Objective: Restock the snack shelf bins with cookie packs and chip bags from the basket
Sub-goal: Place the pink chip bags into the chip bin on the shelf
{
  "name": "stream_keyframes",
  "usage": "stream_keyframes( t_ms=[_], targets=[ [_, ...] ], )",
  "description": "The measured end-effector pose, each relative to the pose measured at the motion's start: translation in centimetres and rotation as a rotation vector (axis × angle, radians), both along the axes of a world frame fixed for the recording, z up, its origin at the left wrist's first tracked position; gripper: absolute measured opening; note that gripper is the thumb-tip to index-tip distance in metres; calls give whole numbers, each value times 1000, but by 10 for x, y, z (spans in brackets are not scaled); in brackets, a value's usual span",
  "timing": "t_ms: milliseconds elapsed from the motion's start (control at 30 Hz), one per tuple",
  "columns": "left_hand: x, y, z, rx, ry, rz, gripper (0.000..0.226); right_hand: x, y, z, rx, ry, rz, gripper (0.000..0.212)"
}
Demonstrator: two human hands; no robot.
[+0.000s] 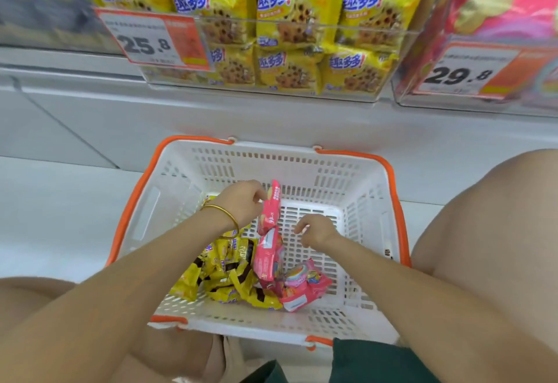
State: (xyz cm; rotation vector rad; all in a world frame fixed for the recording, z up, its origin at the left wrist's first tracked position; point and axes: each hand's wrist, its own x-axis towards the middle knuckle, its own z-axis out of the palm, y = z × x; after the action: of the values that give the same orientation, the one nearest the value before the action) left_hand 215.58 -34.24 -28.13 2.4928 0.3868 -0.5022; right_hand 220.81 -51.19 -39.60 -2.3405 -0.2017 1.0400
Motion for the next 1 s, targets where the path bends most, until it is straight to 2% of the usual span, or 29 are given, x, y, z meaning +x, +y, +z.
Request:
stream_keyframes(
  t_ms=[67,133,233,300,367,500,667,833,900,1000],
  targets=[
    [5,-5,2,-2,-10,-12,25,1,-9,9,19,89,73,28],
    [9,-10,3,10,-21,-23,26,-6,-12,10,78,156,167,39],
    [11,-17,5,11,-43,-29,26,-28,-4,-3,93,101,376,55],
    [7,-19,6,1,-42,-29,26,-40,5,-11,26,48,540,56],
    [0,-19,4,-2,-40,-42,26,-46,10,-22,-44,39,572,54],
    [-9,-16,3,-17,-32,-43,25,-43,10,-31,7,68,341,44],
    [-17,-18,0,-1,18,-43,22,-41,11,-25,75,78,217,28],
    [-19,-22,-1,24,78,-97,28,-14,7,12,87,279,-195,12],
    [-20,-25,-1,25,121,-154,48,7,0,44,168,327,-356,8],
    [-22,-36,-5,-80,138,-179,93,32,-11,98,374,430,-553,4]
  ],
)
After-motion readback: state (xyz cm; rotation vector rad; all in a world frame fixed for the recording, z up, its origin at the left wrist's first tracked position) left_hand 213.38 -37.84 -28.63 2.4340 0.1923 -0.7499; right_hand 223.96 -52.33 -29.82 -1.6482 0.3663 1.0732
